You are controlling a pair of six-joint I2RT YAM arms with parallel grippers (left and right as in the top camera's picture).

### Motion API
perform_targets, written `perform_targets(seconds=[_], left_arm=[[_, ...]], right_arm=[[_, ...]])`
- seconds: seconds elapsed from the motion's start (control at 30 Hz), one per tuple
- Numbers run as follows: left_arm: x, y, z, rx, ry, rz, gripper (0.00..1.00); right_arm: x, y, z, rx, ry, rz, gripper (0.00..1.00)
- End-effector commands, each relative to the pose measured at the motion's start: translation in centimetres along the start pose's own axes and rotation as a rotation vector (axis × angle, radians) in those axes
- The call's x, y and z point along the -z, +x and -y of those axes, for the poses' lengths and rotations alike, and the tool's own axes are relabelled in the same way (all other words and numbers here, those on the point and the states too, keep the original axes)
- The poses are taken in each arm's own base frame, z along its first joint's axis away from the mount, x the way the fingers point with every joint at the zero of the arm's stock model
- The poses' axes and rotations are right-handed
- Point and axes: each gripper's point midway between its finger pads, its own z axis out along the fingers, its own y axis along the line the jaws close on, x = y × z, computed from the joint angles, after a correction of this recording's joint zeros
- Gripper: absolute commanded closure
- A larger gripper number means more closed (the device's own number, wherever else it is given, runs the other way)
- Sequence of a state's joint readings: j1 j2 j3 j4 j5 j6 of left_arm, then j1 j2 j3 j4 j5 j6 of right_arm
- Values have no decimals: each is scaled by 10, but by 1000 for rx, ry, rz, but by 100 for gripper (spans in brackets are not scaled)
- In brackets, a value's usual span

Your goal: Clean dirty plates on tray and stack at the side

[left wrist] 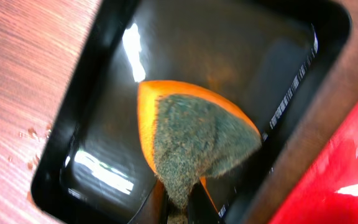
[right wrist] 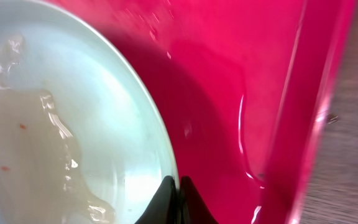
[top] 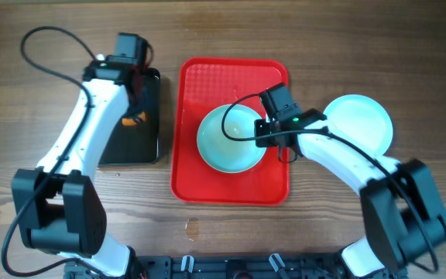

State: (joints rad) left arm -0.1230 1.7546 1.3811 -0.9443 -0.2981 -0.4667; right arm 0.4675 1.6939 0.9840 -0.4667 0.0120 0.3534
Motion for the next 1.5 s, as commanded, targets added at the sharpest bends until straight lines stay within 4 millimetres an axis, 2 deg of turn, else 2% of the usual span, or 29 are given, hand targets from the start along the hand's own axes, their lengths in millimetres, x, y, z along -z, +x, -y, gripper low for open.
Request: perform_targets(seconds=[0.0,0.1,0.33,0.4,0.47,0.5,0.53,0.57,0.6,0.63,0.67,0.7,0.8,0.97,1.0,1.07,1.17,1.23,1.33,1.47], left_arm=[[-22,10,-9,7,42,-50,96],[-37,18,-12,31,65,-67,96],[-66,42,-5,37,121,-81,95],[-72,49,-6,37,120,-83,86],[-75,55,-8,35,115,-94,81],[-76,56,-9,35,113,-98,75],[-76,56,-9,34,112,-99,60],[-76,57,-9,34,112,-100,52],[-76,57,-9,34,111,-101,50],[-76,57,-9,34,111,-101,45],[-76,57,-9,34,111,-101,33],[-76,57,-9,34,111,-101,0],[-76,57,-9,34,112,-100,0],[-76,57,-9,34,112,-100,0],[-76,57,-9,34,112,-100,0],[-76,57,-9,34,112,-100,0],[-76,57,-9,34,112,-100,0],[-76,57,-9,34,112,-100,0],[-76,57,-9,34,112,-100,0],[-76,57,-9,34,112,-100,0]], right_arm=[[23,-16,2,58,9,83,96],[18,-12,4,56,15,65,96],[0,1,2,51,2,5,96],[-8,5,3,50,2,-17,95],[-17,10,4,31,10,-39,95],[-22,12,4,32,8,-51,96],[-26,14,4,29,8,-57,96],[-29,15,4,23,10,-62,96],[-31,16,5,14,12,-66,93],[-33,17,5,3,14,-71,86],[-34,18,5,2,10,-78,80],[-35,20,3,2,1,-83,74],[-35,21,1,1,-12,-88,71],[-37,25,0,-18,-25,-93,96],[-37,25,-1,-19,-26,-94,96],[-34,22,-1,-16,-26,-85,96],[-16,5,7,12,37,-36,96],[6,-15,14,46,95,26,96],[45,-41,12,120,124,132,96],[82,-54,13,169,208,243,96]])
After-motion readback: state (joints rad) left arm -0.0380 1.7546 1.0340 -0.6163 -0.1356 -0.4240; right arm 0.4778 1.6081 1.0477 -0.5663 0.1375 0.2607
